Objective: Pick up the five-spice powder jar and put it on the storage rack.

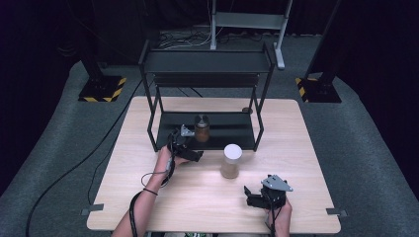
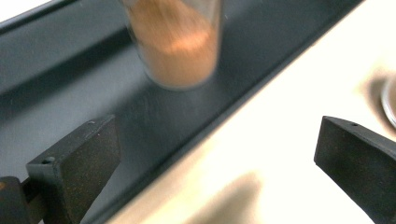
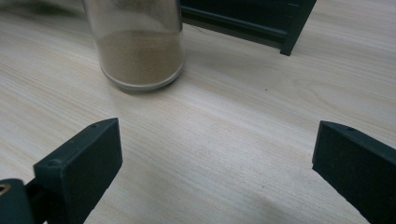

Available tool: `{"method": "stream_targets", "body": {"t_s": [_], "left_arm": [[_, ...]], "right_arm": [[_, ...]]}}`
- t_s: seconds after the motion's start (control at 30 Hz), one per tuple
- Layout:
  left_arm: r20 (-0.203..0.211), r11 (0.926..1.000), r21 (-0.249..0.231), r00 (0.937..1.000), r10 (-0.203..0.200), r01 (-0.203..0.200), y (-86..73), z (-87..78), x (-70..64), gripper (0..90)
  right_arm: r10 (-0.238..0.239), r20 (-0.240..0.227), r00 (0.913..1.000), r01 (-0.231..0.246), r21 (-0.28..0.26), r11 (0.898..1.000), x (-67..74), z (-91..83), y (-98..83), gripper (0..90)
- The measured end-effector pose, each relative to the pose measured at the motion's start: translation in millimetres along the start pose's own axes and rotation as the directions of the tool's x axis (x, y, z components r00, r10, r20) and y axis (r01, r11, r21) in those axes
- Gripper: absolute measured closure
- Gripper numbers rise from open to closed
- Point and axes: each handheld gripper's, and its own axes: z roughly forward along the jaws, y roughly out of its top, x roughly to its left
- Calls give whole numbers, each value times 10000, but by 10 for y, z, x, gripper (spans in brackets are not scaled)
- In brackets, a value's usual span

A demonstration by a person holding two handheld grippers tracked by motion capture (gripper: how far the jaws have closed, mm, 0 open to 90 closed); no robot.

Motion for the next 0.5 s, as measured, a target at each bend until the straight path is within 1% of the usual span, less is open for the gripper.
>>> {"method": "stream_targets", "body": {"t_s": [0.1,0.17,0.23,0.33,0.37,0.43,0.5], "left_arm": [[50,9996,166,9998,213,-214,-66,-65,-49,2],[156,9994,216,9996,255,-258,-126,-107,-76,2],[163,9989,286,9992,363,-368,-182,-148,-119,2],[271,9990,254,9990,365,-371,-290,-216,-175,2],[275,9985,284,9986,460,-468,-316,-238,-189,2],[319,9986,270,9985,452,-461,-382,-265,-215,2],[361,9988,321,9987,357,-369,-433,-282,-225,2]], "right_arm": [[-10,1,10000,10,15,10000,1,1,3,3],[-15,8,10000,15,11,10000,3,1,2,3],[-13,2,10000,13,19,10000,1,2,3,3],[-29,9,10000,29,20,10000,3,2,4,3],[-23,11,10000,23,15,10000,4,1,3,3],[-19,13,10000,19,13,10000,4,1,2,3],[-32,18,10000,32,26,10000,6,3,5,3]]}}
